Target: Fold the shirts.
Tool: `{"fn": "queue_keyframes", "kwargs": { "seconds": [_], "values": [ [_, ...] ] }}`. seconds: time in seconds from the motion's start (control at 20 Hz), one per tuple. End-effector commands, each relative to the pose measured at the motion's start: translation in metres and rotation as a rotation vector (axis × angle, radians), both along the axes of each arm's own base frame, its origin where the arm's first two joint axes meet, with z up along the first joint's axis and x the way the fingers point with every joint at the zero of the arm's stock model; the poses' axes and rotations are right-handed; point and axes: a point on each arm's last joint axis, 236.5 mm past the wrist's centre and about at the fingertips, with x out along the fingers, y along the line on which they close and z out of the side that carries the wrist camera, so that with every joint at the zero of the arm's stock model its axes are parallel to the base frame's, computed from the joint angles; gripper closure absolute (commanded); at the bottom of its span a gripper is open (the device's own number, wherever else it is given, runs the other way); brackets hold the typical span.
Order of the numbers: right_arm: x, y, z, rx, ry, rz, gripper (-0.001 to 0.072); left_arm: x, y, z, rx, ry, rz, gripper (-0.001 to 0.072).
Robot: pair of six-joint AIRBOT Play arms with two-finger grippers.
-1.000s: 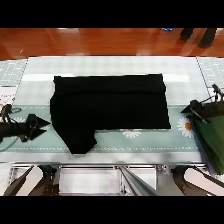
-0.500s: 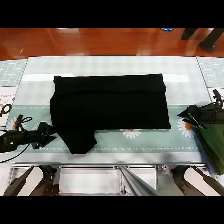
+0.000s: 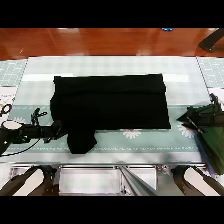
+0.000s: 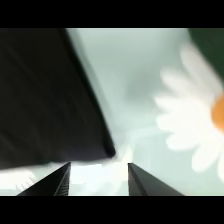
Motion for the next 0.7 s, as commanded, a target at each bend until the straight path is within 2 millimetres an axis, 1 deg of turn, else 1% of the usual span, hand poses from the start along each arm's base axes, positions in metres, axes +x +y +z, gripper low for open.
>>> {"fn": "queue_keyframes", "kwargs": {
  "seconds": [0.0,0.1,0.15,0.25,0.35,0.45,0.5,0.55,0.6,0.65],
  "values": [
    [-0.024,0.023,-0.019,0.094,0.095,0.035,0.0303,0.002,0.0,-0.003,0.026,-0.018,-0.037,0.069],
    [-0.022,0.034,-0.028,0.149,0.126,0.044,0.0303,0.002,0.0,-0.003,0.026,-0.018,-0.037,0.069],
    [-0.018,0.041,-0.033,0.175,0.127,0.043,0.0303,0.002,0.0,-0.003,0.026,-0.018,-0.037,0.069],
    [0.003,0.051,-0.042,0.197,0.085,0.023,0.0303,0.002,0.0,-0.003,0.026,-0.018,-0.036,0.069],
    [0.022,0.057,-0.053,0.179,0.067,0.016,0.0303,0.004,0.002,-0.004,0.033,-0.024,-0.031,0.069],
    [0.042,0.068,-0.057,0.178,0.047,0.034,0.0322,0.005,0.003,-0.004,0.036,-0.028,-0.029,0.069],
    [0.054,0.072,-0.055,0.169,0.026,0.052,0.0401,0.006,0.003,-0.003,0.036,-0.029,-0.029,0.069],
    [0.063,0.076,-0.051,0.159,0.0,0.082,0.0582,0.009,0.004,-0.002,0.039,-0.036,-0.029,0.069],
    [0.074,0.08,-0.041,0.145,-0.047,0.14,0.0688,0.014,0.006,0.002,0.044,-0.051,-0.028,0.069],
    [0.08,0.084,-0.03,0.147,-0.071,0.187,0.0689,0.024,0.008,0.008,0.051,-0.075,-0.032,0.069]
  ]
}}
